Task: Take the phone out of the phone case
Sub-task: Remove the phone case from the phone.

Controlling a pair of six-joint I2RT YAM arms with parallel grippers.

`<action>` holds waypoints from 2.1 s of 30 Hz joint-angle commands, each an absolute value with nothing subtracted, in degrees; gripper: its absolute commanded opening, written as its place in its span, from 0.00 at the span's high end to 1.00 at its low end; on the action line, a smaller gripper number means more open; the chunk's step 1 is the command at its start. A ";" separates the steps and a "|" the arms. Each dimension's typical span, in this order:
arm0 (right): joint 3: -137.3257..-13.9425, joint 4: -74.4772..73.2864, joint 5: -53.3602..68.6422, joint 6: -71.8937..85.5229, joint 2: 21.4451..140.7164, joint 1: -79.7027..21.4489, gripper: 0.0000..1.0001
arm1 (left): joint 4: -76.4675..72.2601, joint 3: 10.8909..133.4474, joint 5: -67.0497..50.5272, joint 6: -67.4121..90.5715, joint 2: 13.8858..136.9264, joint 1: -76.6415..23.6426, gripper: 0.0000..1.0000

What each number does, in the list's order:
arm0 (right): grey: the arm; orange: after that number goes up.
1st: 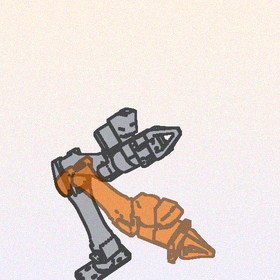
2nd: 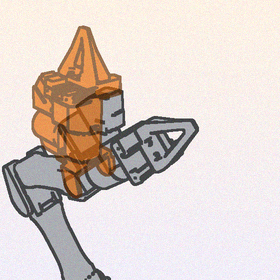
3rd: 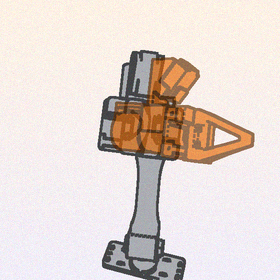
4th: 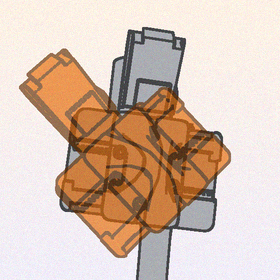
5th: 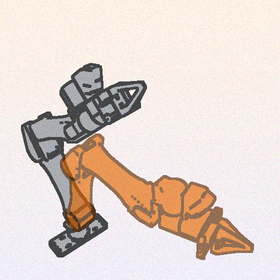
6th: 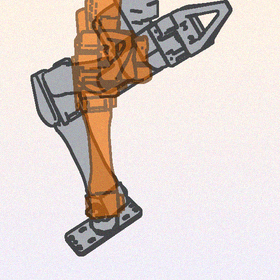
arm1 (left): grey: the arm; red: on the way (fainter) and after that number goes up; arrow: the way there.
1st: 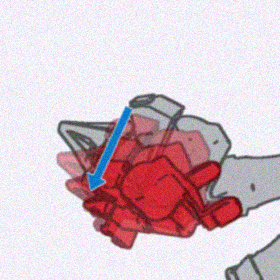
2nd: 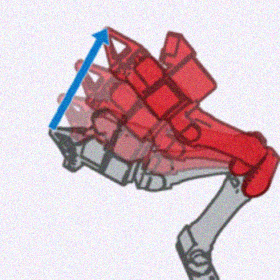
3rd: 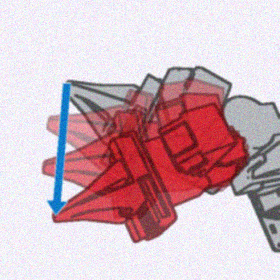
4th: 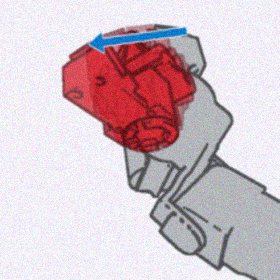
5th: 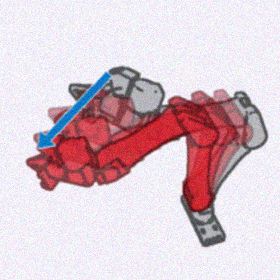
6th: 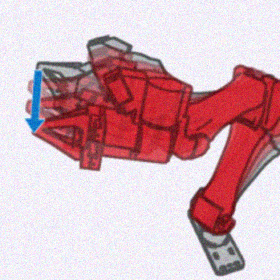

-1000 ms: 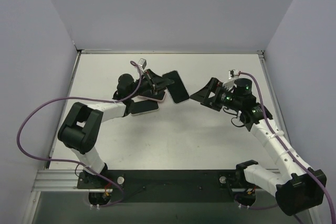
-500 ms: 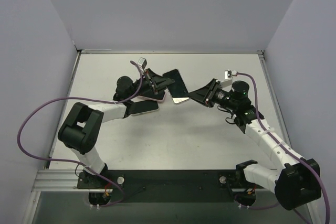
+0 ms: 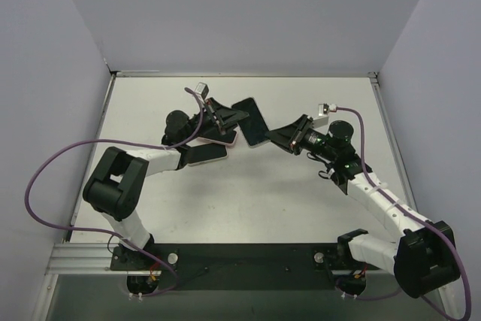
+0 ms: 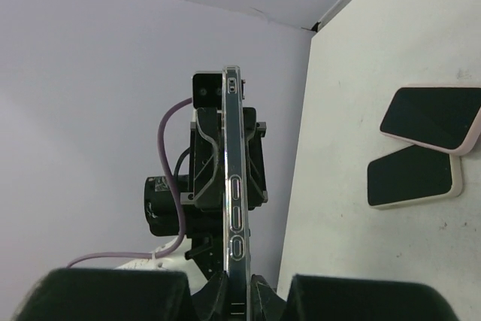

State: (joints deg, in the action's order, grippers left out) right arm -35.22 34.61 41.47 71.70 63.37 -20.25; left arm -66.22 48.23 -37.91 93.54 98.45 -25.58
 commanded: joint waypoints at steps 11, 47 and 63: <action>-25.67 66.51 34.28 92.79 65.30 -21.18 1.00 | -80.67 47.55 -32.70 97.55 95.71 -26.72 1.00; -30.14 95.54 9.32 122.96 77.78 -29.27 1.00 | -89.30 60.02 -22.50 99.58 84.55 -28.12 1.00; -44.46 95.54 5.10 125.42 83.76 -29.27 1.00 | -95.54 56.78 -15.39 104.06 85.69 -27.33 1.00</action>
State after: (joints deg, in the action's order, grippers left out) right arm -40.07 78.24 10.55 112.09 81.78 -28.99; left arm -62.15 54.81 -15.55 95.26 90.19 -26.06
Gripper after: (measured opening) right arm 0.175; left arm 0.219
